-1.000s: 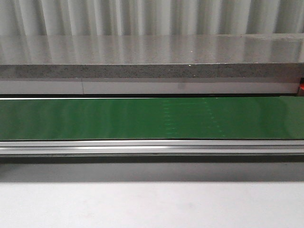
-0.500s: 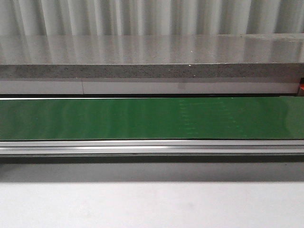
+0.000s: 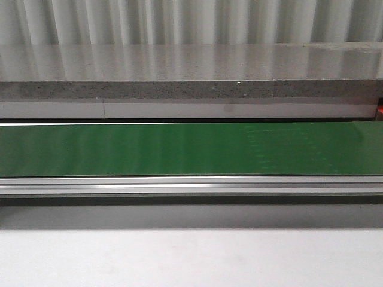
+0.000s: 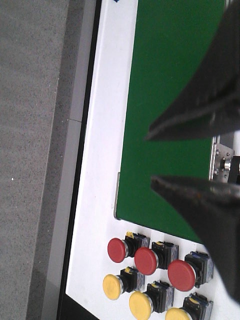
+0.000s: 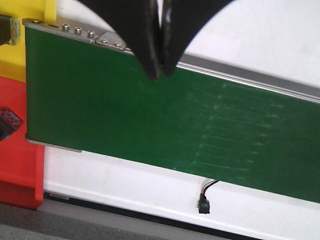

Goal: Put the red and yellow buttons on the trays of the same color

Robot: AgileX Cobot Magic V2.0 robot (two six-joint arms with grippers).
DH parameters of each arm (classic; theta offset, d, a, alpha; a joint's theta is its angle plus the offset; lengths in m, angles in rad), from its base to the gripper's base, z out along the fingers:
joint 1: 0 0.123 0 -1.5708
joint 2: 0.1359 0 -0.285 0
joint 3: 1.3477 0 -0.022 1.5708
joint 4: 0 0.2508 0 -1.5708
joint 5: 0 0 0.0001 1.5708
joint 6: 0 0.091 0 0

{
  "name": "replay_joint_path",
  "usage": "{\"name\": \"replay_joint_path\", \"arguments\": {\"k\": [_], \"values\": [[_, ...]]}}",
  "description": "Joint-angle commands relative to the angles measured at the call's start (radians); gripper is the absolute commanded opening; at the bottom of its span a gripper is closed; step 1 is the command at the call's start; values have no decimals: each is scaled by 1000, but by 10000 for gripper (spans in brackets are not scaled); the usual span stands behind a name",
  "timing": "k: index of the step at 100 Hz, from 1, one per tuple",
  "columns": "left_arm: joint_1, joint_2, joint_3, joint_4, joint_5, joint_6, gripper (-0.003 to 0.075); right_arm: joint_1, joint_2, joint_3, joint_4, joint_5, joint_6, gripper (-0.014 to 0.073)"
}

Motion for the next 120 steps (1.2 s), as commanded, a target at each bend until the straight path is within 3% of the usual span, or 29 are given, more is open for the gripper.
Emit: {"name": "replay_joint_path", "arguments": {"k": [1,5,12,27,38,56,85,120], "values": [[-6,1,-26,-11,-61,-4,536,2,-5,-23,2,-55,-13,-67],[-6,1,-26,-11,-61,-4,632,2,-5,-23,2,-55,-13,-67],[-6,1,-26,-8,-55,-4,712,2,-5,-23,2,-55,-13,-67],[-2,5,-26,-6,-55,-22,653,2,-5,-23,2,-55,-13,-67],[19,49,-41,36,-40,-117,649,2,-5,-23,2,-55,-13,-67],[124,234,-79,70,-45,-224,649,2,-5,-23,2,-55,-13,-67],[355,529,-109,-20,-82,-226,649,2,-5,-23,2,-54,-13,-67],[416,748,-165,-22,-142,-226,649,2,-5,-23,2,-54,-13,-67]]}}
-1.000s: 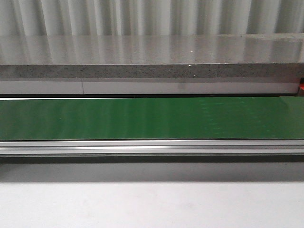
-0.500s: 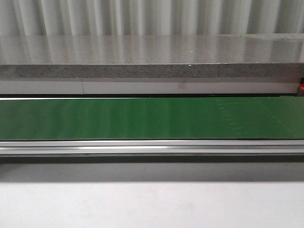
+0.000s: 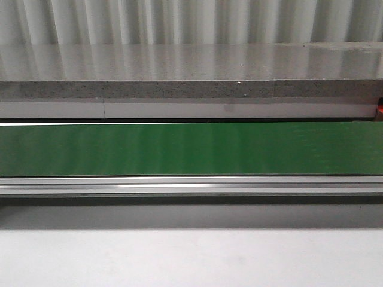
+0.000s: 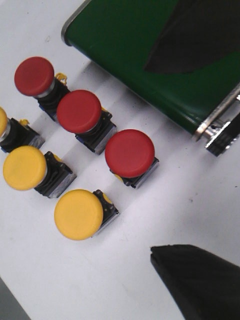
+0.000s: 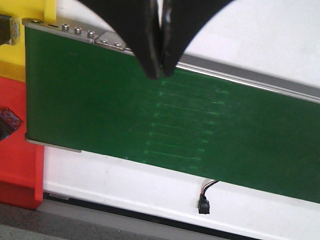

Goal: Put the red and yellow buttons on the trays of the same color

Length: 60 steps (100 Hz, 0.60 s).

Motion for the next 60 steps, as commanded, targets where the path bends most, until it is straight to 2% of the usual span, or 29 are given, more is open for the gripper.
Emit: {"name": "replay_joint_path", "arguments": {"k": [1,60], "values": [[6,26,-53,-11,-64,-9,649,2,-5,-23,2,-56,-13,-67],[6,251,-105,-11,-115,-7,649,2,-5,-23,2,-56,-13,-67]]}}
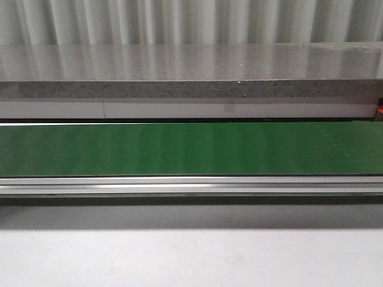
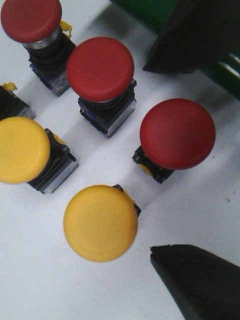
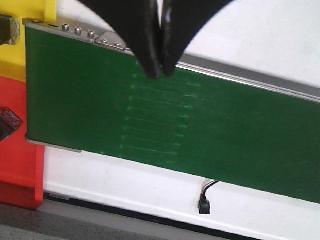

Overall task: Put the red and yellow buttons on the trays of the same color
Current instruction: 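Grasp a red button with the left gripper and lift it over the belt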

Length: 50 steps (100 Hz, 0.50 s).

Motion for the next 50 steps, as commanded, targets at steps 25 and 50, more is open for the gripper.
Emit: {"name": "replay_joint_path", "arguments": {"k": [25,50], "values": [[2,31,-29,-11,-76,-7,636,2,-5,-23,2,-56,-13,-67],[2,35,-29,-13,-71,-7,358,2,-5,-23,2,-56,-13,-67]]}}
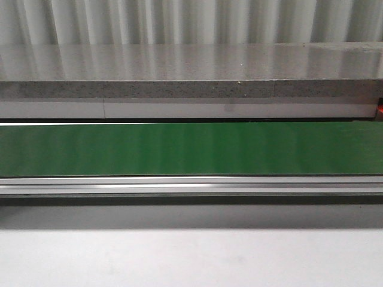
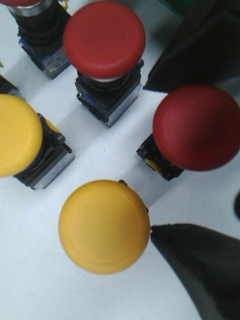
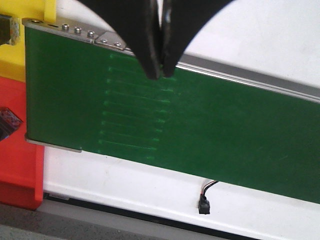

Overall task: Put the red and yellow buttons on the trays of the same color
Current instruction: 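Grasp a red button with the left gripper and lift it over the belt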

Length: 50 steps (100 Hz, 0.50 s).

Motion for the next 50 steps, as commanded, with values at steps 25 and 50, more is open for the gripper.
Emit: {"name": "replay_joint_path", "arguments": {"k": [25,50], "values": [[2,-54,-28,-16,0,-5,0,2,-5,-23,2,-56,-13,-67],[-2,-221,-28,-16,16,8,-20,2,-5,-23,2,-56,-13,-67]]}}
